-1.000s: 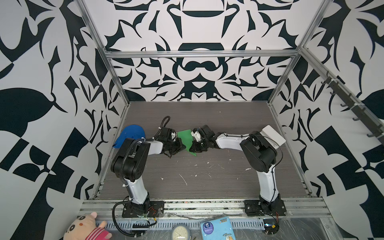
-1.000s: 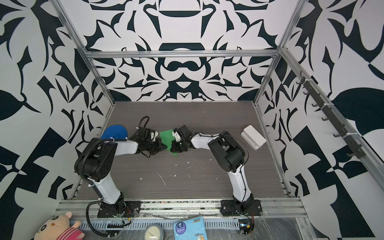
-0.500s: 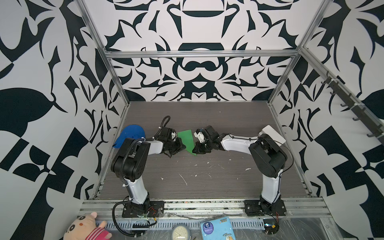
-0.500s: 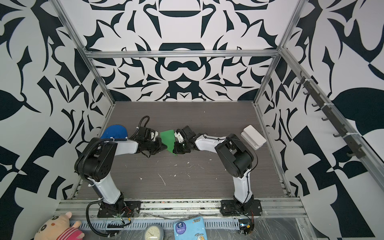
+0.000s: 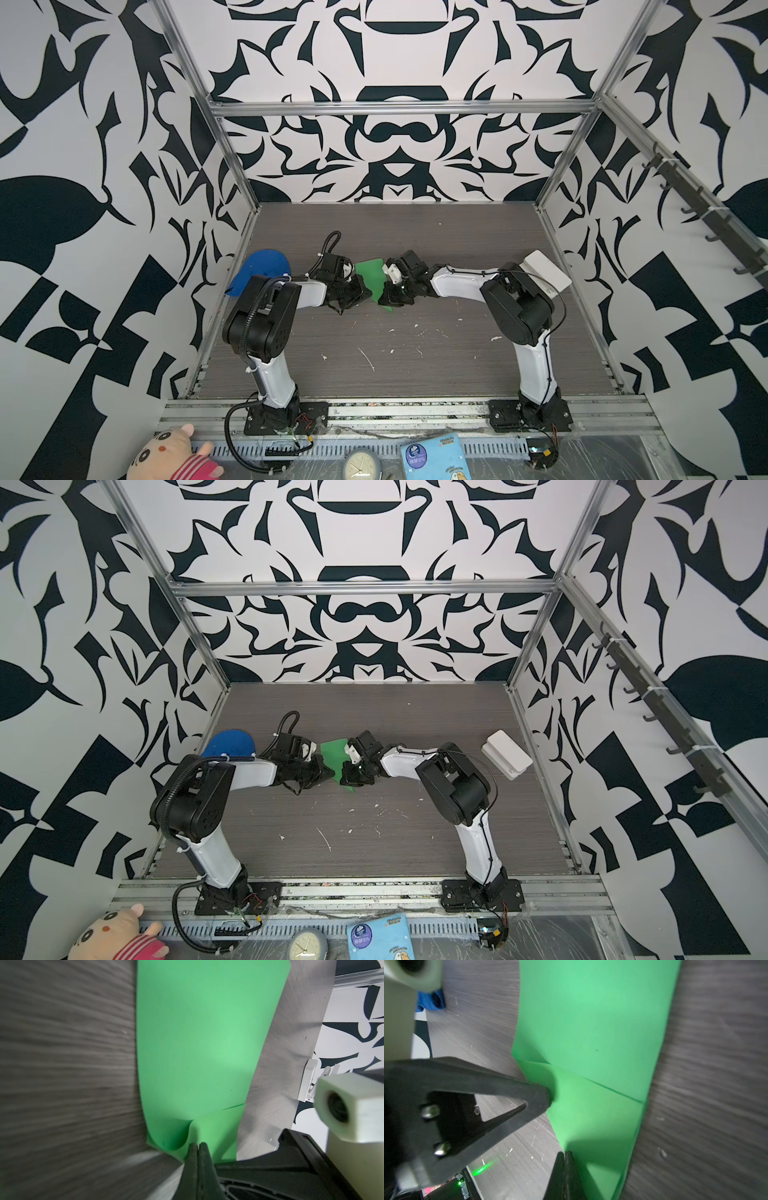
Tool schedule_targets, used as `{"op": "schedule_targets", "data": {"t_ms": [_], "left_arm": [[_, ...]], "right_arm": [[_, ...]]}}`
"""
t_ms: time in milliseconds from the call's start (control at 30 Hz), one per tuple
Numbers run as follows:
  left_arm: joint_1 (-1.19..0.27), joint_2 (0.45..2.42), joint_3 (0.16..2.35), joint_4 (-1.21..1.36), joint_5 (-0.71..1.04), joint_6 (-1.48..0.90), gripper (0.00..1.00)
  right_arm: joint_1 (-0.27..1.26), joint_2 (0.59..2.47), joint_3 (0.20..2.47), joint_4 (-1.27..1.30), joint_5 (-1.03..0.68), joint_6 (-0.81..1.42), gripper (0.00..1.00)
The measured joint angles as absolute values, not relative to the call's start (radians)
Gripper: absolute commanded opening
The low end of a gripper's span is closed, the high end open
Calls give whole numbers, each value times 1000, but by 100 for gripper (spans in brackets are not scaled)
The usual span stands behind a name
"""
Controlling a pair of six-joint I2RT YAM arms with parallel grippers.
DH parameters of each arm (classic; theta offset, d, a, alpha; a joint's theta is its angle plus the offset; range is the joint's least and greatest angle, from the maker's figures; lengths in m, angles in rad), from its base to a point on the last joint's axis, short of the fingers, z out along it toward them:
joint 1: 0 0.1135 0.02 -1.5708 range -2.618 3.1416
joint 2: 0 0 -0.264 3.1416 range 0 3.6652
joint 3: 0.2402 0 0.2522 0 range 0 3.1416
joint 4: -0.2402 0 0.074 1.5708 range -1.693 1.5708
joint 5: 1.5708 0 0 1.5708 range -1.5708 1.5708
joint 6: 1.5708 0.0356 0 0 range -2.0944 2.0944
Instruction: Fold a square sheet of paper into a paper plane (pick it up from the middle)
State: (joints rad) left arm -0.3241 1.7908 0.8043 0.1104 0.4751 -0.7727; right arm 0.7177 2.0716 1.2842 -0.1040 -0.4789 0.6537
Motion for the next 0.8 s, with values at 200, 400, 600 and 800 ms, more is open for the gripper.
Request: {"op": "schedule_targets", "data": {"t_ms": [200,400,600,800], "left_arm": [[-324,1791,806,107,474,-773,1],[-326,1791,809,101,470,-772,1],[-328,1793,823,75,463,-768,1],[-328,1795,829,65,463,-767,1]], "right_arm": [[718,2069,1283,-105,-473,667,0],[718,2042,1247,-102,-463,679,0],[717,1995,1182,-106,-457,681,0],[712,1940,1111,-109,-448,682,0]]}}
